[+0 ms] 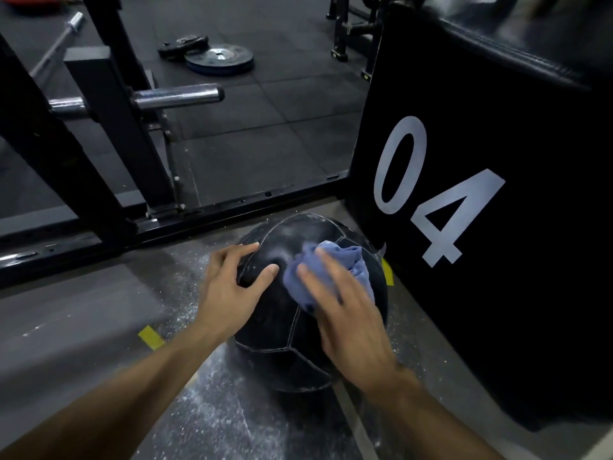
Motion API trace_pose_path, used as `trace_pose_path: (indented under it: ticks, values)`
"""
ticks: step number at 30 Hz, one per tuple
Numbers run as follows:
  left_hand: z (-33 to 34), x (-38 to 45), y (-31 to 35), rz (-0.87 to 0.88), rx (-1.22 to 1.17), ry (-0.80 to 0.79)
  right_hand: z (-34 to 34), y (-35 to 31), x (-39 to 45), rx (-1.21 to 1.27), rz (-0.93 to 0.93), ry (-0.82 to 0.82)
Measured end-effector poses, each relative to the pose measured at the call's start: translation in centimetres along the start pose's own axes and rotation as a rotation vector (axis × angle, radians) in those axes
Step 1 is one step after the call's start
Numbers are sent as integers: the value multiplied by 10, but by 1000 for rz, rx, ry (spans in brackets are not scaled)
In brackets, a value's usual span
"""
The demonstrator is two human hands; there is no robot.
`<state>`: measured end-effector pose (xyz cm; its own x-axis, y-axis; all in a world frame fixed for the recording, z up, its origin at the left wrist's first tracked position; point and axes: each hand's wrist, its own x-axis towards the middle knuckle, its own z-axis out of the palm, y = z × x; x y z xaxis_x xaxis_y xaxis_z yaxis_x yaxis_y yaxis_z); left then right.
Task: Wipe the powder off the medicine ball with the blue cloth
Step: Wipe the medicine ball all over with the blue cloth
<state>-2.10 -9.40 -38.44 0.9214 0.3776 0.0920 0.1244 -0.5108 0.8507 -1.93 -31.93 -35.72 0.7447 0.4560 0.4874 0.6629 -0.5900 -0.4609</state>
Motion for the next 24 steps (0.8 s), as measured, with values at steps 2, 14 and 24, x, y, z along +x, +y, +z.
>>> trace_pose_path:
  ticks: [2, 14, 24]
  values:
    - [-2, 5, 8, -18, 24, -43, -9, 3, 6, 318, 360, 234]
    - [27, 38, 30, 102, 146, -49, 10, -12, -26, -356, -170, -211]
    - [36, 21, 15, 217, 125, -82, 0, 6, -13, -414, -146, -231]
